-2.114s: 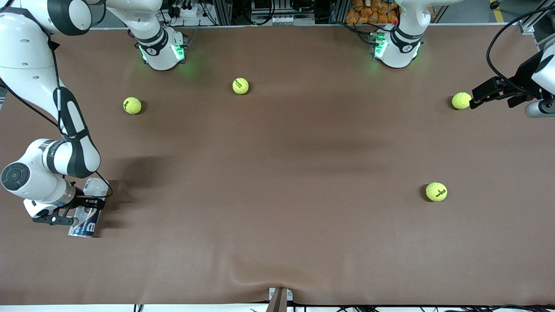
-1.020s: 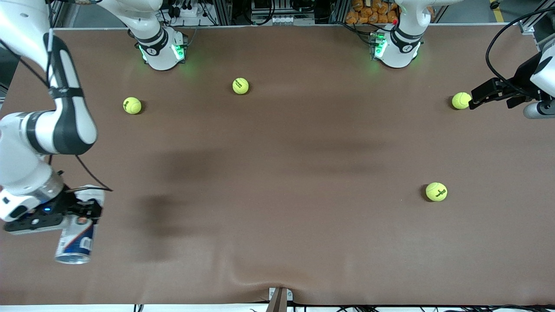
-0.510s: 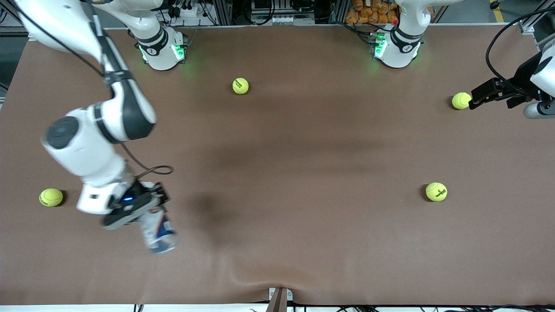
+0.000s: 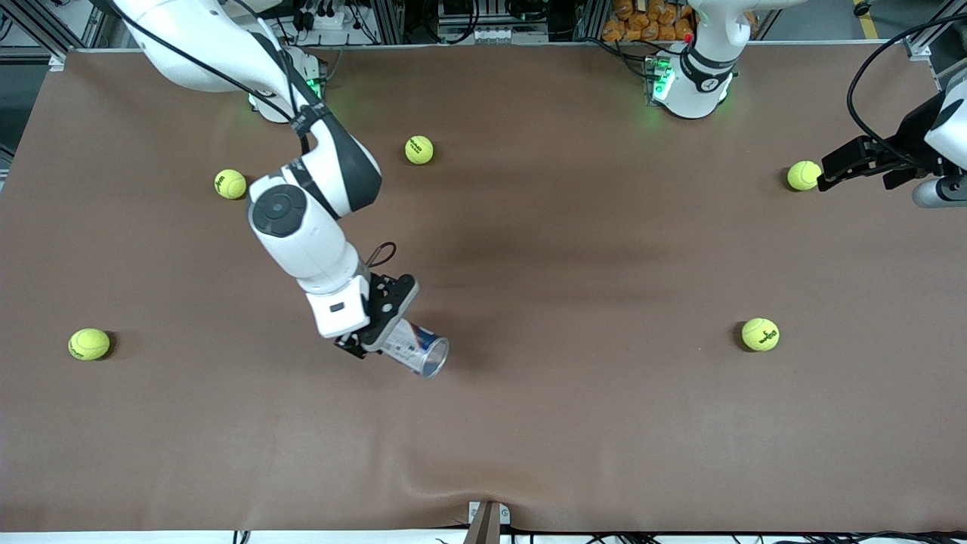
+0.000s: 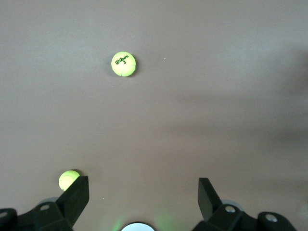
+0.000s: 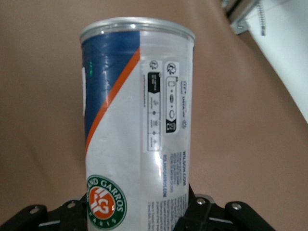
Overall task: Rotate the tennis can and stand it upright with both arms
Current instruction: 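Lift the can with the right gripper and carry it to mid-table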
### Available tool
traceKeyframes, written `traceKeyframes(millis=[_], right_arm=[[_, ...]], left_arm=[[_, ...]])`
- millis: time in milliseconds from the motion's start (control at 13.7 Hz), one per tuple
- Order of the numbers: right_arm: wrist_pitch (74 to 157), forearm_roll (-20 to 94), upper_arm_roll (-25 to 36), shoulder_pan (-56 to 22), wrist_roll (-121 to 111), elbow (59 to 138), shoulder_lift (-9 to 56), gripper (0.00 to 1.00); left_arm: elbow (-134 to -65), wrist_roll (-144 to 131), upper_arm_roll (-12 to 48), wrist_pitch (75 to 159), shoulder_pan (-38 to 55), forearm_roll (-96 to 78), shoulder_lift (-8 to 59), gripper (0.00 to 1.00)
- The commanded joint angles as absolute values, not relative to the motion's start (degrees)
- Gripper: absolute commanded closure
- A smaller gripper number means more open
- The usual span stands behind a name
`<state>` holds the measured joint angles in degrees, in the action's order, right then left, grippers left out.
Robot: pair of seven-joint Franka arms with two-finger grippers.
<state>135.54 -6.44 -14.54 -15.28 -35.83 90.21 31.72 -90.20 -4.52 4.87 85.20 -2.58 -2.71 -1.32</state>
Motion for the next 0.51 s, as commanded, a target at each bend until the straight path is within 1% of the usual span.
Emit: traceKeyframes(millis=[0,219,437], right_arm=[[135.88,-7.65,-14.24,-17.48,-43.21,90.17,33.48,0.37],[135.88,-8.17,-14.24,-17.93,-54.54,91.14,35.23,0.38],[136.67,-8.17,-14.24,-20.47,-56.52,91.06,38.4,0.38]], left_arm=[[-89.74,-2.12,4.92,84.38,-3.08,-4.04,-1.05,0.0],[-89.91,-1.84,4.83,84.29,-3.25,-4.57,-1.05,0.0],[-89.83,-1.59,4.66,83.33,-3.77,-5.19,-0.88,0.0]])
